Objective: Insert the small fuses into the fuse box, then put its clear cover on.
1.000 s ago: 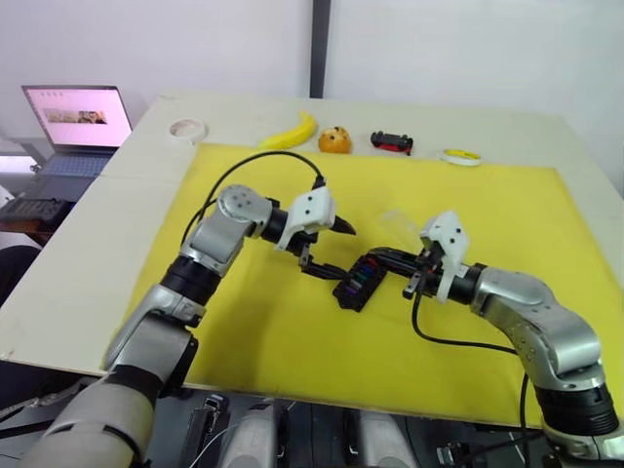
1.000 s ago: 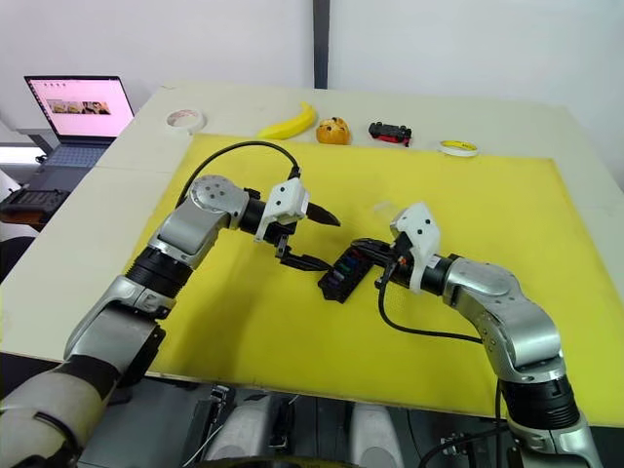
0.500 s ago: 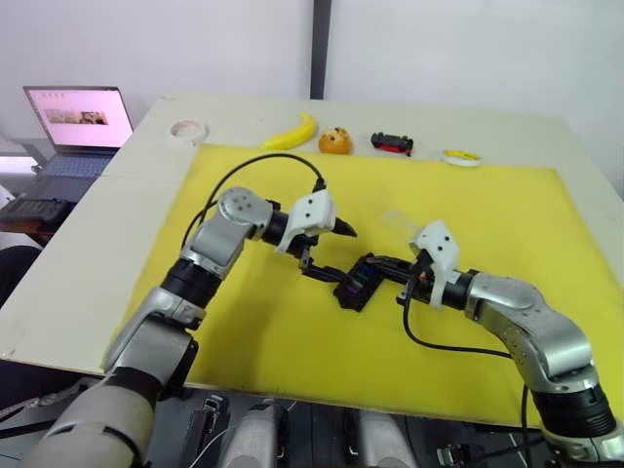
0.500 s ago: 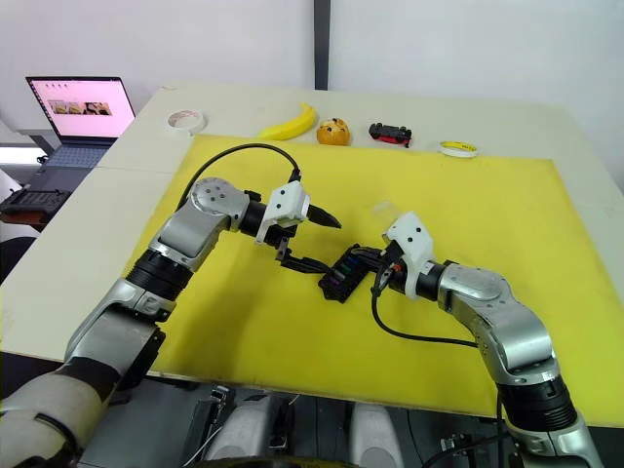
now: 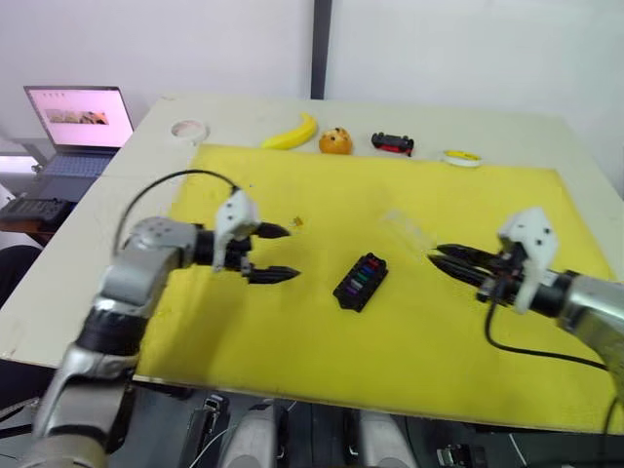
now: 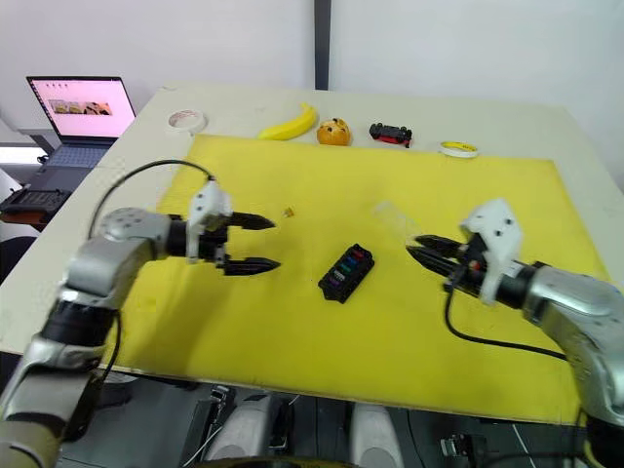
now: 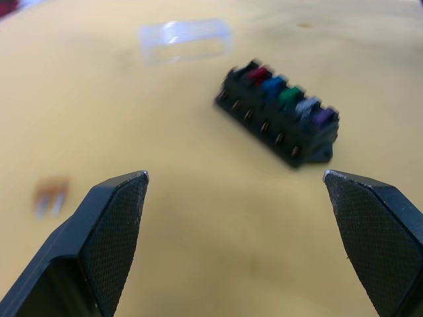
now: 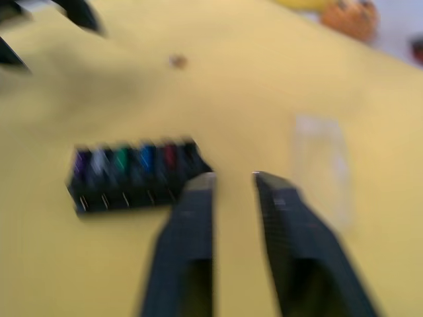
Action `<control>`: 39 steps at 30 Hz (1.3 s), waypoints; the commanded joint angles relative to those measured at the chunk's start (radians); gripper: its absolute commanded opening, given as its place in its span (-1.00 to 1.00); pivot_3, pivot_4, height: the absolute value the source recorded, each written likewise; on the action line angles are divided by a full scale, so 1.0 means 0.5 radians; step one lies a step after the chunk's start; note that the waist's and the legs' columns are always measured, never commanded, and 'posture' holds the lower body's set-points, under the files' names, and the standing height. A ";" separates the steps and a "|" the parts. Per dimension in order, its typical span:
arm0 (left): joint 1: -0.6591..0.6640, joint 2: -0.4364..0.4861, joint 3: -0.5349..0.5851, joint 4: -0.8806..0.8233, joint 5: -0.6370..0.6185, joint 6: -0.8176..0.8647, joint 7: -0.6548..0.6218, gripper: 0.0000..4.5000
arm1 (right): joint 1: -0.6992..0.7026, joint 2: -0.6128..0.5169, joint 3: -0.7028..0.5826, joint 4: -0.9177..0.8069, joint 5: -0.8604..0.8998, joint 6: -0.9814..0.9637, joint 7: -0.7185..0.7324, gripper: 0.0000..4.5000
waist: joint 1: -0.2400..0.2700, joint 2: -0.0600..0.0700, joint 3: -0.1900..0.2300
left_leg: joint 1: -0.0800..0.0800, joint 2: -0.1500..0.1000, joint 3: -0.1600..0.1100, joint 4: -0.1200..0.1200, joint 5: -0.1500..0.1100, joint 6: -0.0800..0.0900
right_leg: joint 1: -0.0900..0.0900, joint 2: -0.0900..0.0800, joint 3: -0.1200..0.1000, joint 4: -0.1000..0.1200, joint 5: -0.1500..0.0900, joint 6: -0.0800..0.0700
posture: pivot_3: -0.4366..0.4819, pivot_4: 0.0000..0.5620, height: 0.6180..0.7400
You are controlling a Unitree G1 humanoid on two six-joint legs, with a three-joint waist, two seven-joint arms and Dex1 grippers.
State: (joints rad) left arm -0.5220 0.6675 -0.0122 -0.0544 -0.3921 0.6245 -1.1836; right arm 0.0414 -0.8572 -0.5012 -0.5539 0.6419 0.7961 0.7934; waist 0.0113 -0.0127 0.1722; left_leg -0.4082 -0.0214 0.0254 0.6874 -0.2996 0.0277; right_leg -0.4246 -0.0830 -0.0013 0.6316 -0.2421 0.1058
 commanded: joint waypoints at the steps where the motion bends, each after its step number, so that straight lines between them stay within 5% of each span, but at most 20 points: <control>1: 0.110 0.163 0.336 -0.120 -0.219 0.325 0.108 1.00 | 0.197 -0.087 -0.306 0.044 -0.052 -0.112 0.151 0.32 | 0.000 0.000 0.000 | 0.000 0.000 0.000 0.000 0.000 0.000 | 0.000 0.000 0.000 0.000 0.000 0.000 | -0.05 -0.47 1.00; 4: 0.273 0.294 0.503 -0.152 -0.278 0.432 0.169 1.00 | 0.323 -0.109 -0.441 0.125 -0.105 -0.179 0.193 0.97 | -0.005 0.001 -0.001 | 0.002 0.000 0.001 0.000 0.000 0.000 | 0.003 0.000 0.000 -0.001 0.000 0.000 | -0.05 -0.47 1.00; 11: 0.294 0.289 0.678 -0.216 -0.531 0.821 0.409 1.00 | 0.281 -0.106 -0.450 0.103 -0.046 -0.155 0.155 0.97 | 0.002 0.000 -0.001 | 0.004 0.001 0.001 0.000 0.000 -0.002 | 0.004 -0.002 0.001 0.000 0.000 0.000 | -0.05 -0.47 1.00; 16: -0.204 -0.091 0.676 0.037 -0.733 1.493 0.829 1.00 | -0.079 -0.048 -0.073 -0.075 0.158 0.010 -0.017 0.97 | 0.003 -0.001 -0.002 | 0.005 -0.002 -0.001 0.001 0.002 -0.004 | 0.007 -0.007 -0.002 0.001 0.000 0.000 | -0.05 -0.47 1.00; 21: -0.633 -0.434 0.872 0.488 -0.681 1.884 1.179 1.00 | -0.474 0.111 0.305 -0.183 0.314 0.178 -0.270 0.97 | -0.013 -0.002 -0.002 | 0.004 -0.002 -0.001 0.001 0.003 -0.006 | 0.003 0.000 -0.001 0.004 0.000 0.000 | -0.05 -0.47 1.00; 33: -0.884 -0.840 1.309 0.954 -0.545 1.864 1.686 1.00 | -0.787 0.290 0.742 -0.139 0.217 0.197 -0.503 0.97 | -0.001 -0.002 -0.002 | 0.002 -0.002 -0.001 0.001 0.010 -0.018 | -0.001 -0.001 0.000 0.005 0.000 0.000 | -0.05 -0.47 1.00; 39: -0.903 -0.932 1.317 1.095 -0.559 1.731 1.755 1.00 | -0.798 0.320 0.787 -0.094 0.146 0.178 -0.548 0.97 | 0.003 -0.003 -0.002 | 0.000 -0.004 -0.001 0.001 0.011 -0.020 | -0.002 -0.004 -0.001 0.004 0.000 0.000 | -0.05 -0.47 1.00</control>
State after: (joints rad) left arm -0.9470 0.2087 0.6432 0.5025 -0.6579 1.5102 -0.3091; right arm -0.3473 -0.6997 -0.0932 -0.5841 0.7204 0.9065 0.5245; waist 0.0129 -0.0140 0.1714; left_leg -0.4082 -0.0236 0.0251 0.6876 -0.2941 0.0175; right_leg -0.4258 -0.0851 -0.0016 0.6337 -0.2420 0.1057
